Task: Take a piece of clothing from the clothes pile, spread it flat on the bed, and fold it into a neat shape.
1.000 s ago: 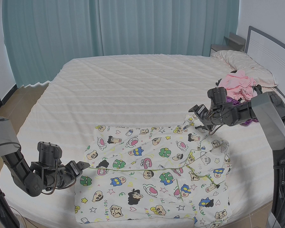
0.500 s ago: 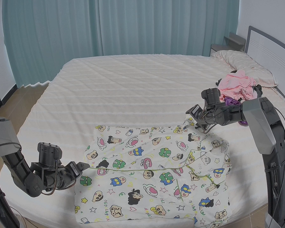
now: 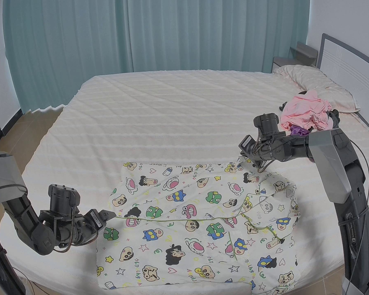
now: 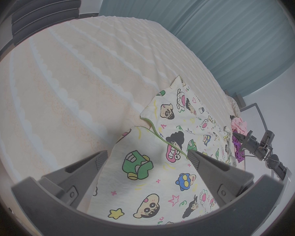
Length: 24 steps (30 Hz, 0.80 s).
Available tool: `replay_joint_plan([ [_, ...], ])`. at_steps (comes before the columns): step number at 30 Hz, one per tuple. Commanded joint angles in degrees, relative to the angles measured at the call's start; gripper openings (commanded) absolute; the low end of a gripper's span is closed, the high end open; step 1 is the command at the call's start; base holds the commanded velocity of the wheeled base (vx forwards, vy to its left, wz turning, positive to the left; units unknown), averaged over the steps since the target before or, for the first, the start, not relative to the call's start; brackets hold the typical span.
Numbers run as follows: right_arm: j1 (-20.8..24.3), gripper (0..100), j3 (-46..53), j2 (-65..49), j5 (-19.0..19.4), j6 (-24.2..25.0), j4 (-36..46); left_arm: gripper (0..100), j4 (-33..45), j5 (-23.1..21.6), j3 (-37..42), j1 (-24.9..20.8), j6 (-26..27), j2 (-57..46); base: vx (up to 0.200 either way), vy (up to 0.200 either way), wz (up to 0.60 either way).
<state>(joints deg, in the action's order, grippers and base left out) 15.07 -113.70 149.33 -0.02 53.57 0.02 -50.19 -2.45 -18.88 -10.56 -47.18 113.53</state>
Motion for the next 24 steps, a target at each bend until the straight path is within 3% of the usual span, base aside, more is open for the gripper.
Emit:
replay_joint_plan([
  [1,-0.13,0,0.23,-1.59,0.02,-1.18,0.15,100,0.00,-0.01,-0.01,0.01,-0.02,0.02,0.000,0.000,0.00],
  [2,-0.13,0,0.32,-1.94,0.02,-1.80,0.50,100,0.00,-0.01,-0.01,0.01,-0.02,-0.06,0.000,0.000,0.00],
  [3,-0.13,100,0.32,-2.12,0.02,-2.33,1.12,100,0.00,-0.01,-0.01,0.01,-0.02,-0.06,0.000,0.000,0.00],
  [24,1.90,100,-0.89,2.10,0.20,-2.24,2.17,100,0.00,-0.01,0.43,-0.17,-0.02,-0.24,0.000,0.000,0.00],
])
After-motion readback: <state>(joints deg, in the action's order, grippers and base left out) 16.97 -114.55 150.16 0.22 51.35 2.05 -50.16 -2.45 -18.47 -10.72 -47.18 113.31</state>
